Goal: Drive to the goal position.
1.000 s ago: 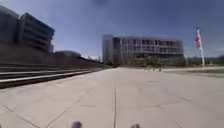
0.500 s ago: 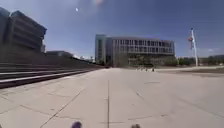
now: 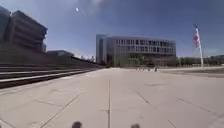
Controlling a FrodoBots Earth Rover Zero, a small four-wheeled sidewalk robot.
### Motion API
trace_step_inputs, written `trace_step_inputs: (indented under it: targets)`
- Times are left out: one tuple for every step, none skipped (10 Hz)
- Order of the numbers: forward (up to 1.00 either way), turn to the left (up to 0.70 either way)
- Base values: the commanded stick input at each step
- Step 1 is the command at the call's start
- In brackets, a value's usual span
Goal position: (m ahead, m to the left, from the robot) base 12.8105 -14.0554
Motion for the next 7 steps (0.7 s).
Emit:
trace_step_inputs:
  targets:
    - [0.85, 0.01]
    - [0.85, 0.01]
    - [0.85, 0.01]
    - [0.85, 0.01]
    - [0.85, 0.01]
    - [0.85, 0.01]
    - [0.85, 0.01]
